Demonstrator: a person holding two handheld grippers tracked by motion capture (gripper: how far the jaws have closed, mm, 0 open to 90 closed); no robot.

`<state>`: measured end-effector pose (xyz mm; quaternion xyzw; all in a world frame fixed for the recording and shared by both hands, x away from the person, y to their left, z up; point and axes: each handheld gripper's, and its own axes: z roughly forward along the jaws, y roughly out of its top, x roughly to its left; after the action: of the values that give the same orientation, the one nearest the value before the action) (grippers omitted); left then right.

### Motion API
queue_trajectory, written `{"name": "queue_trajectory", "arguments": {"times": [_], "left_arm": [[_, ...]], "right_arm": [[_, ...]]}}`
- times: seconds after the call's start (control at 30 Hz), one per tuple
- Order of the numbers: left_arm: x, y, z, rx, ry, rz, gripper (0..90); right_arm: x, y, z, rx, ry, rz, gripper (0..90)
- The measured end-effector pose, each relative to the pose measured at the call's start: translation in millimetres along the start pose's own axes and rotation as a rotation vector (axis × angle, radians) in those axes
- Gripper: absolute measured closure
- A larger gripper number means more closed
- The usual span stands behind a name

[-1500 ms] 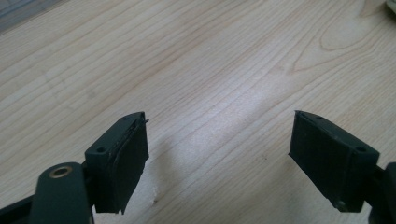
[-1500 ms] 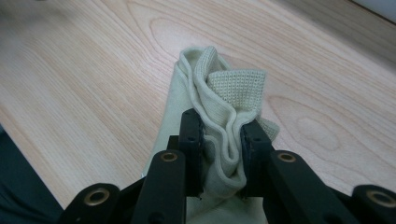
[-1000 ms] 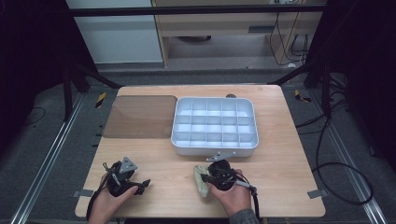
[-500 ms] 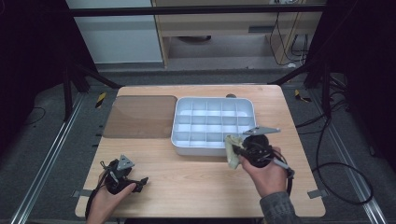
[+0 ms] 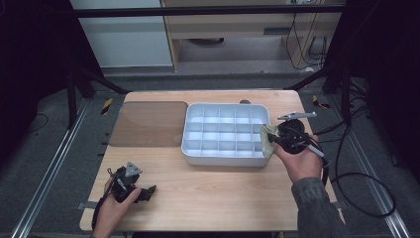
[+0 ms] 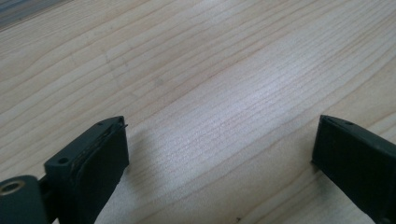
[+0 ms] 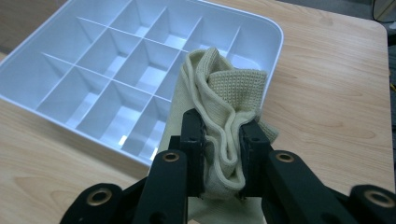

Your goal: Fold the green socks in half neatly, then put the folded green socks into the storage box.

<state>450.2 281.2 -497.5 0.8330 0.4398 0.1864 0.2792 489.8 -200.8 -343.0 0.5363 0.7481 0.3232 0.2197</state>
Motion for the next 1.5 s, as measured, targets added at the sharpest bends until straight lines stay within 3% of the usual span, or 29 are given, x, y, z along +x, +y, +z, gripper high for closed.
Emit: {"name": "queue_trajectory", "arguments": {"times": [0.17, 0.37, 0.93, 1.5], "left_arm": [[4.3, -0.6, 2.7, -0.007, -0.023, -0.026, 2.4], [8.5, -2.9, 5.0, -0.033, -0.019, -0.042, 0.3], [6.7, -8.2, 6.6, -0.087, -0.008, -0.059, 0.0], [6.7, -8.7, 6.5, -0.089, -0.007, -0.058, 0.0]], "right_arm": [[-4.9, 7.9, 12.6, 0.022, -0.012, -0.003, 75.8], [-6.3, 10.5, 24.0, 0.043, 0.000, -0.008, 75.4], [-10.7, 10.2, 32.3, 0.062, -0.005, 0.001, 75.4], [-17.5, 10.9, 39.9, 0.073, -0.024, 0.019, 75.7]]}}
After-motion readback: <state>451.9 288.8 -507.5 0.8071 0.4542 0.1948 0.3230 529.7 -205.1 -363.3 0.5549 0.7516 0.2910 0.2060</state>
